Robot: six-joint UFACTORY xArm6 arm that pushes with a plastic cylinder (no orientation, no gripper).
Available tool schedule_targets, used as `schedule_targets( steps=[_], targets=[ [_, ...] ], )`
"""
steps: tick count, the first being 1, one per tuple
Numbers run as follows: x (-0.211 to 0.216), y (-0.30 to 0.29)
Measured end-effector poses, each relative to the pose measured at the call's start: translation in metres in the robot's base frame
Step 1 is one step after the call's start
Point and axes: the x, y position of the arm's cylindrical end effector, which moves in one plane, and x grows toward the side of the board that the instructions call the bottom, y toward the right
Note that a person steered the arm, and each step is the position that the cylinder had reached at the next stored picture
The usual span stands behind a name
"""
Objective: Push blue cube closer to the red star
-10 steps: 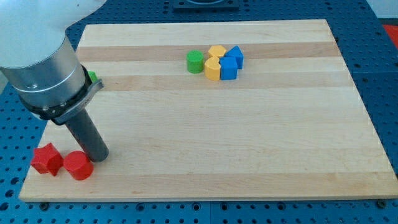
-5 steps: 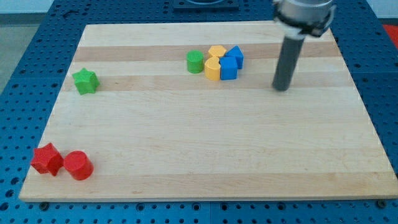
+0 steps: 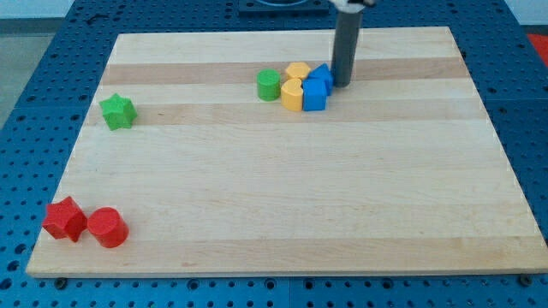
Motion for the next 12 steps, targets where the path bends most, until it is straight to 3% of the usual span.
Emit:
schedule_targets(
  steps=[1, 3, 5, 6, 8, 9, 11, 12],
  targets=[
    [0.048, -0.036],
    [0.062, -0.05],
    [0.134, -0.12],
    [0.149, -0.123],
    [0.171, -0.09],
    [0.18, -0.107],
    [0.18, -0.211],
    [0.18, -0.209]
  ],
)
